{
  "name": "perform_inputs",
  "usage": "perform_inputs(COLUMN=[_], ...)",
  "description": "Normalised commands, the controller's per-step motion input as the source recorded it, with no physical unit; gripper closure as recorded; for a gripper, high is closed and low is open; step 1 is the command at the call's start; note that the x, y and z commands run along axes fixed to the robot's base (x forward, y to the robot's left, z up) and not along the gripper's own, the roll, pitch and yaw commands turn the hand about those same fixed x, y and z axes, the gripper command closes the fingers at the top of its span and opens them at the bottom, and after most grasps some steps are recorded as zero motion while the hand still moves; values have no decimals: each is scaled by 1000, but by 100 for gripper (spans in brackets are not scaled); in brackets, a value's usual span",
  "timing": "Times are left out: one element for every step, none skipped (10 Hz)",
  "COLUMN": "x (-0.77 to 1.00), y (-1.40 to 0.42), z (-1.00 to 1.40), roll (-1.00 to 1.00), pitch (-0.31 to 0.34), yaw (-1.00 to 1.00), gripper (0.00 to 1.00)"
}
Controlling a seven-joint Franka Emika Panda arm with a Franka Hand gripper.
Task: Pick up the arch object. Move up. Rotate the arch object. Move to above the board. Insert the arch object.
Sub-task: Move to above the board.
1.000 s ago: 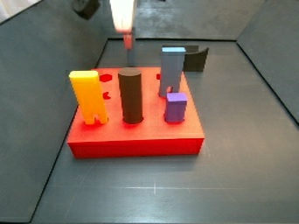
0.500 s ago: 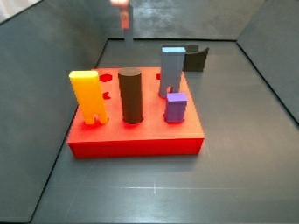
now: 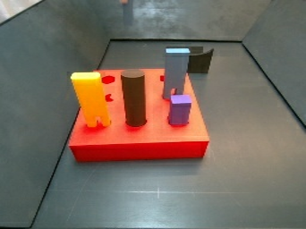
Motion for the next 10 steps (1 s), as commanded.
perform_inputs(x=[-45, -35, -29, -21, -17, -5, 1, 7, 6, 235], y=[109, 103, 99, 90, 82, 47, 35, 27, 25, -1000], z=[1000, 1000, 1000, 1000, 940, 671, 566, 355, 249, 94], roll=[-158, -164, -162, -161, -161, -157, -152, -146, -146, 7], pitch=[61, 69, 67, 65, 64, 64, 64, 69, 69, 26], yaw=[-46, -45, -44, -45, -46, -46, -44, -44, -45, 1000], gripper=[100, 100, 100, 100, 100, 100, 100, 100, 100, 100])
